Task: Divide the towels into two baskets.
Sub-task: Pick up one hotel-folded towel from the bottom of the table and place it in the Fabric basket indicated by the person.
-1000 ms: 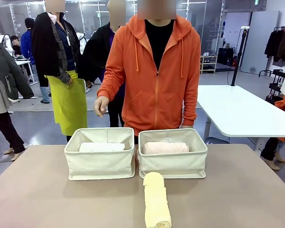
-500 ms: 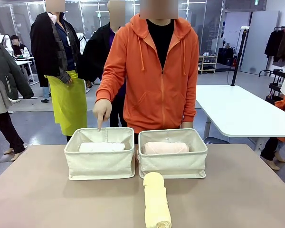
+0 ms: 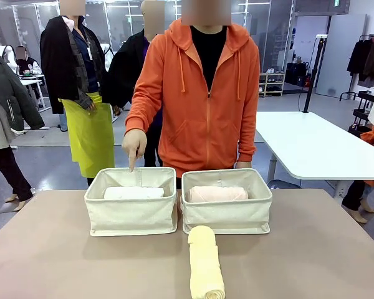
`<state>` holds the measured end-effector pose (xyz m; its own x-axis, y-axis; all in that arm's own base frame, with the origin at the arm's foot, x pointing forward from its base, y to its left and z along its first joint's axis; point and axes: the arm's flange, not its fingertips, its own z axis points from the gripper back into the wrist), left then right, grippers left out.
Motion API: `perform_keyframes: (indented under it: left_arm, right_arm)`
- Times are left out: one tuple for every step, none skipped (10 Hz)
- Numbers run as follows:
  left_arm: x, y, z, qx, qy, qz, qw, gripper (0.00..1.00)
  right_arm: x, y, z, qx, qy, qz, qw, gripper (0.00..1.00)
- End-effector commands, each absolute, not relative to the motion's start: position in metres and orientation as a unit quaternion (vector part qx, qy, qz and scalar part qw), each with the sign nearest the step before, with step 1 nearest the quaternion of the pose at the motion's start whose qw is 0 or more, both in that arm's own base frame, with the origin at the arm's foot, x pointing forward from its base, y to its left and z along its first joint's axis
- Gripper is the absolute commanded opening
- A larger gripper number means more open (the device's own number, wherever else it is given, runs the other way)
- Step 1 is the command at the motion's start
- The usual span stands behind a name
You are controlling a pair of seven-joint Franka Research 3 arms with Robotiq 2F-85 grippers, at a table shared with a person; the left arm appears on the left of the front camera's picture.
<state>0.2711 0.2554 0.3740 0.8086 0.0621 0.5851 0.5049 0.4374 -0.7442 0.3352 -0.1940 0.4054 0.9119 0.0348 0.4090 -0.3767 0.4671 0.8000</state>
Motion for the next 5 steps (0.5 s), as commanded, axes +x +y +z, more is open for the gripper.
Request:
perform_keyframes:
  left_arm:
    - [0.266, 0.256, 0.378, -0.511, -0.274, -0.139, 0.803, 1.0]
    - [0.266, 0.256, 0.378, -0.511, -0.274, -0.139, 0.803, 1.0]
    - [0.266, 0.256, 0.378, -0.511, -0.274, -0.139, 0.803, 1.0]
    - [0.266, 0.256, 0.378, -0.511, -0.274, -0.139, 0.803, 1.0]
    - [0.266, 0.256, 0.378, -0.511, -0.274, -0.139, 0.803, 1.0]
  right_arm:
    - [0.354, -0.125, 0.412, 0.467, -0.125, 0.106, 0.869, 1.0]
    - [0.359, -0.087, 0.408, 0.462, -0.106, 0.117, 0.873, 1.0]
    - [0.36, -0.052, 0.4, 0.457, -0.092, 0.124, 0.876, 1.0]
    - [0.359, -0.013, 0.389, 0.42, -0.093, 0.125, 0.894, 1.0]
    - [0.355, 0.013, 0.384, 0.434, -0.104, 0.121, 0.887, 1.0]
